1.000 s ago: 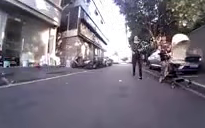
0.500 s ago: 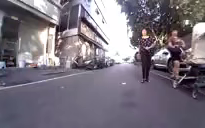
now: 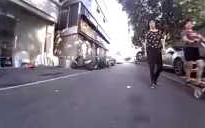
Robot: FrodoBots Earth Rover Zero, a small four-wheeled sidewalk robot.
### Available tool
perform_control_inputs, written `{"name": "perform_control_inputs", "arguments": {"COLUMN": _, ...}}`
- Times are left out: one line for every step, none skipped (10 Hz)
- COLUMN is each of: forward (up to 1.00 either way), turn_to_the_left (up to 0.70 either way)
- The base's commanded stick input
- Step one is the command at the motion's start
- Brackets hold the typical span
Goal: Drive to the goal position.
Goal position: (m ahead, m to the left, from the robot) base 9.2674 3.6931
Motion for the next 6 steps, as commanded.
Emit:
{"name": "perform_control_inputs", "arguments": {"forward": 0.70, "turn_to_the_left": 0.00}}
{"name": "perform_control_inputs", "arguments": {"forward": 0.70, "turn_to_the_left": 0.00}}
{"name": "perform_control_inputs", "arguments": {"forward": 0.70, "turn_to_the_left": 0.00}}
{"name": "perform_control_inputs", "arguments": {"forward": 0.70, "turn_to_the_left": 0.00}}
{"name": "perform_control_inputs", "arguments": {"forward": 0.70, "turn_to_the_left": 0.00}}
{"name": "perform_control_inputs", "arguments": {"forward": 0.70, "turn_to_the_left": 0.00}}
